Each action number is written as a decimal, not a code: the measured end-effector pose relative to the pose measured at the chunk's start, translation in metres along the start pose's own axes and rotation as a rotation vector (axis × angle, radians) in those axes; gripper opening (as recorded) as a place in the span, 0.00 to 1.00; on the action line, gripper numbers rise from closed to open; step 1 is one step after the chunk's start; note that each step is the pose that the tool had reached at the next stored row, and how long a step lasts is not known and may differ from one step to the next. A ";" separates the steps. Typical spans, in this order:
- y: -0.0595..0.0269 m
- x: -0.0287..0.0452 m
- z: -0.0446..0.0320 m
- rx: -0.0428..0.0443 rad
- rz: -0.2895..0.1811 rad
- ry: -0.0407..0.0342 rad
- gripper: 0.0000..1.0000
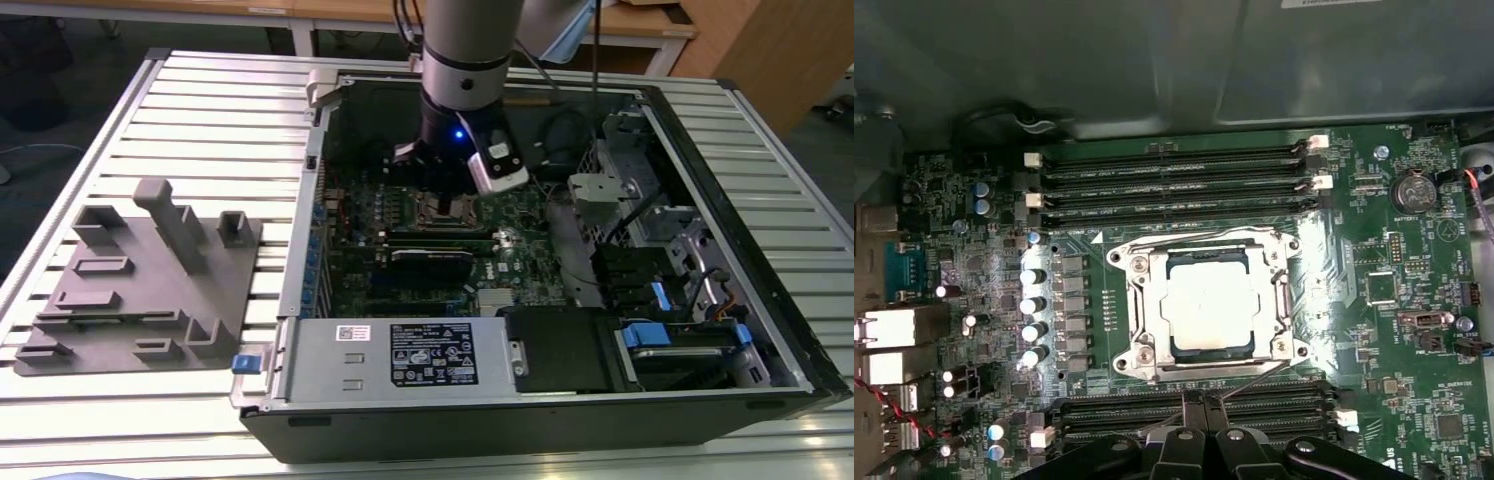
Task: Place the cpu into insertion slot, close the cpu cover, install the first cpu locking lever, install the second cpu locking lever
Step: 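Install the second cpu locking lever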
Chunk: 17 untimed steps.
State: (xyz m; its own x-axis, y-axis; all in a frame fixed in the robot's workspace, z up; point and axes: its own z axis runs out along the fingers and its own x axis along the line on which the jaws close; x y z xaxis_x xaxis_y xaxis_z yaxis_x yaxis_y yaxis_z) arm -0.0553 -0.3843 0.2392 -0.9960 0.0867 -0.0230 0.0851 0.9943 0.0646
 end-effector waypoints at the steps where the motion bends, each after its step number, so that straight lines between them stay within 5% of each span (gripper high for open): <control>1: -0.0001 0.0009 0.0004 0.0000 0.000 0.0000 0.11; 17: -0.0025 0.0097 0.0185 0.0003 0.000 0.0000 0.11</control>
State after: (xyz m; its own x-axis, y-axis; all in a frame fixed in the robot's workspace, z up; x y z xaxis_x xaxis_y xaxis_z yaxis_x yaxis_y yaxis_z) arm -0.0646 -0.3848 0.2204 -0.9960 0.0866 -0.0230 0.0850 0.9943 0.0643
